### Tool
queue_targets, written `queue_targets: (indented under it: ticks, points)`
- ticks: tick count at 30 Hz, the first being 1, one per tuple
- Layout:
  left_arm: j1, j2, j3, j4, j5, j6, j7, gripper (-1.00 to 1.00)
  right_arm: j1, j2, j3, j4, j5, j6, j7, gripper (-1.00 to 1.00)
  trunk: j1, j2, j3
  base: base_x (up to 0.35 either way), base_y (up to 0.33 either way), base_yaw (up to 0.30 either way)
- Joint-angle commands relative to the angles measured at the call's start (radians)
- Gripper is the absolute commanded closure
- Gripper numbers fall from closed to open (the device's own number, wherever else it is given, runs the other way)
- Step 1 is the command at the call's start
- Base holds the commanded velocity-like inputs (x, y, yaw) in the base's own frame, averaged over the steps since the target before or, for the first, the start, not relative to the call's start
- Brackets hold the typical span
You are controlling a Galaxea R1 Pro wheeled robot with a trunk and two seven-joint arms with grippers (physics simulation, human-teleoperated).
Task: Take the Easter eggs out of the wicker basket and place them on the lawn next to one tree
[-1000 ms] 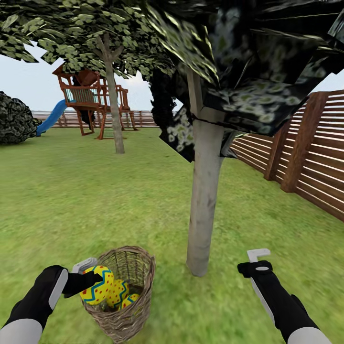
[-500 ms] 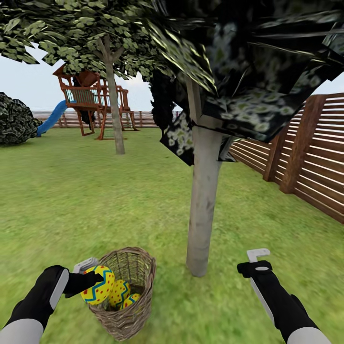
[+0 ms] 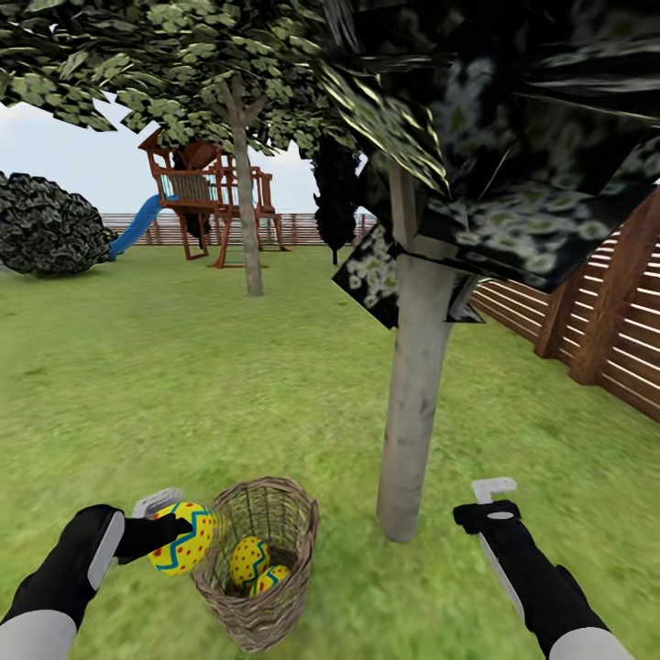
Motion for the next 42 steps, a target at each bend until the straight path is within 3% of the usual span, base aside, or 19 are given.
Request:
queue_targets:
  ticks: [1, 5, 7, 8, 9, 11, 22, 33, 34, 35, 38, 42]
  points:
    - [-0.001, 0.009, 0.003, -0.001, 0.001, 0.005, -0.003, 1.00, 0.000, -0.001, 0.004, -0.001, 0.004, 0.008, -0.003, -1.00, -0.004, 0.007, 0.002, 0.000, 0.000, 0.289]
    - [-0.001, 0.083, 0.004, -0.001, 0.003, 0.005, -0.004, 1.00, 0.000, 0.000, 0.019, 0.004, 0.001, 0.025, -0.002, -1.00, -0.016, 0.028, 0.012, 0.000, 0.000, 0.280]
    - [-0.001, 0.103, 0.004, -0.001, 0.005, 0.005, -0.004, 1.00, 0.000, 0.001, 0.036, 0.026, 0.002, 0.112, -0.002, -1.00, -0.016, 0.028, 0.012, 0.000, 0.000, 0.070]
    - [0.000, 0.105, 0.004, -0.001, 0.005, 0.005, -0.004, 1.00, 0.000, 0.003, 0.038, 0.027, -0.002, 0.251, -0.003, -1.00, -0.016, 0.028, 0.012, 0.000, 0.000, 0.016]
    - [-0.001, 0.107, 0.004, -0.001, 0.005, 0.005, -0.004, 1.00, 0.000, 0.004, 0.038, 0.022, -0.004, 0.332, -0.003, -1.00, -0.016, 0.028, 0.012, 0.000, 0.000, 0.006]
    - [-0.001, 0.108, 0.004, -0.001, 0.005, 0.005, -0.005, 1.00, 0.000, 0.005, 0.039, 0.020, 0.003, 0.375, -0.007, -1.00, -0.016, 0.028, 0.012, 0.000, 0.000, 0.002]
    - [-0.001, 0.108, 0.003, -0.001, 0.006, 0.006, -0.005, 1.00, 0.000, 0.004, 0.039, 0.017, 0.006, 0.396, -0.009, -1.00, -0.016, 0.028, 0.012, 0.008, 0.006, 0.000]
    - [-0.001, 0.116, 0.006, -0.003, 0.002, 0.001, 0.002, 1.00, 0.000, 0.004, 0.038, 0.017, 0.005, 0.392, -0.009, -1.00, -0.016, 0.028, 0.012, 0.020, 0.293, 0.000]
    - [-0.001, 0.133, 0.023, -0.002, 0.001, -0.085, 0.008, 1.00, 0.000, 0.005, 0.038, 0.017, 0.005, 0.391, -0.008, -1.00, -0.016, 0.028, 0.012, 0.060, 0.319, 0.000]
    - [-0.001, 0.145, 0.099, -0.001, 0.002, -0.216, 0.002, 1.00, 0.000, 0.006, 0.039, 0.017, 0.005, 0.389, -0.008, -1.00, -0.016, 0.028, 0.012, 0.127, 0.319, 0.000]
    - [-0.001, 0.154, 0.126, -0.007, 0.004, -0.269, -0.002, 1.00, 0.000, 0.021, 0.039, 0.018, 0.005, 0.391, -0.008, -1.00, -0.016, 0.028, 0.012, 0.156, 0.318, 0.000]
    - [-0.001, 0.146, 0.131, -0.063, 0.022, -0.362, -0.002, 1.00, 0.000, 0.037, 0.040, 0.018, 0.005, 0.392, -0.008, -1.00, -0.016, 0.028, 0.012, 0.196, 0.309, 0.000]
